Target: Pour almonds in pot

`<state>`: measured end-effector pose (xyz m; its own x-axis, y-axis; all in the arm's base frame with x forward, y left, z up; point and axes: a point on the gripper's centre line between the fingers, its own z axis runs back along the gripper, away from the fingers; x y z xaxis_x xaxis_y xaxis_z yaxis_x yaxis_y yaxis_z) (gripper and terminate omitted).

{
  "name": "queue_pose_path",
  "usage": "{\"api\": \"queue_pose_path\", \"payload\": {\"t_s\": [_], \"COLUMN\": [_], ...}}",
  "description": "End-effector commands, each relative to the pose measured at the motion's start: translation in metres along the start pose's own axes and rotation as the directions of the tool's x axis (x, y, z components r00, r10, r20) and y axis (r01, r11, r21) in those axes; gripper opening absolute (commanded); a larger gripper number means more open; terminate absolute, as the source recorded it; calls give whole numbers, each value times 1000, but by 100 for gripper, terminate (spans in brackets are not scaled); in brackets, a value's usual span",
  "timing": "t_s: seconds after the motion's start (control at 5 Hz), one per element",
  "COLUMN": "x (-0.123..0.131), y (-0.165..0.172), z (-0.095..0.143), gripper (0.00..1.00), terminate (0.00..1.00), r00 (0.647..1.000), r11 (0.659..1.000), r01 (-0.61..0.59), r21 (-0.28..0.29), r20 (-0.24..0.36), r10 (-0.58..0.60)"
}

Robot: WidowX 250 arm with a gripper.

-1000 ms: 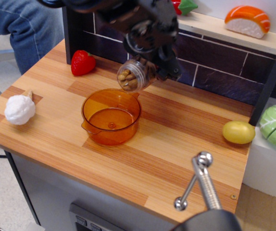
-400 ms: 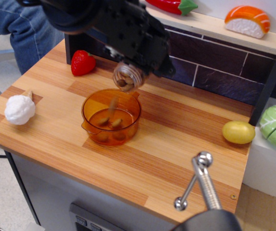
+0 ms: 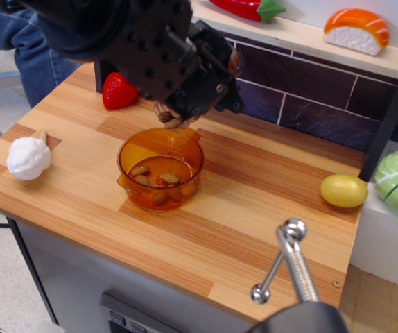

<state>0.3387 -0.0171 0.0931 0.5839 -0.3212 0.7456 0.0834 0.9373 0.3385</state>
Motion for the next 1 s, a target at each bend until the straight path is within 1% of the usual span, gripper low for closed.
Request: {"api": "queue_pose_path", "payload": {"t_s": [0.0, 0.2, 0.4, 0.6, 0.8], "x": [5, 8, 13, 13, 13], "y": [5, 2, -1, -3, -4], "z": [2, 2, 2, -2, 0], "gripper": [0, 0, 0, 0, 0], "terminate": [0, 0, 0, 0, 100], "r00": [995, 994, 991, 995, 999], "r11": [998, 998, 998, 997, 998], "r01": [-9, -27, -36, -35, -39], "r21": [55, 60, 60, 63, 40], "r20": [104, 109, 132, 99, 36], "r10": [3, 20, 28, 28, 37]}}
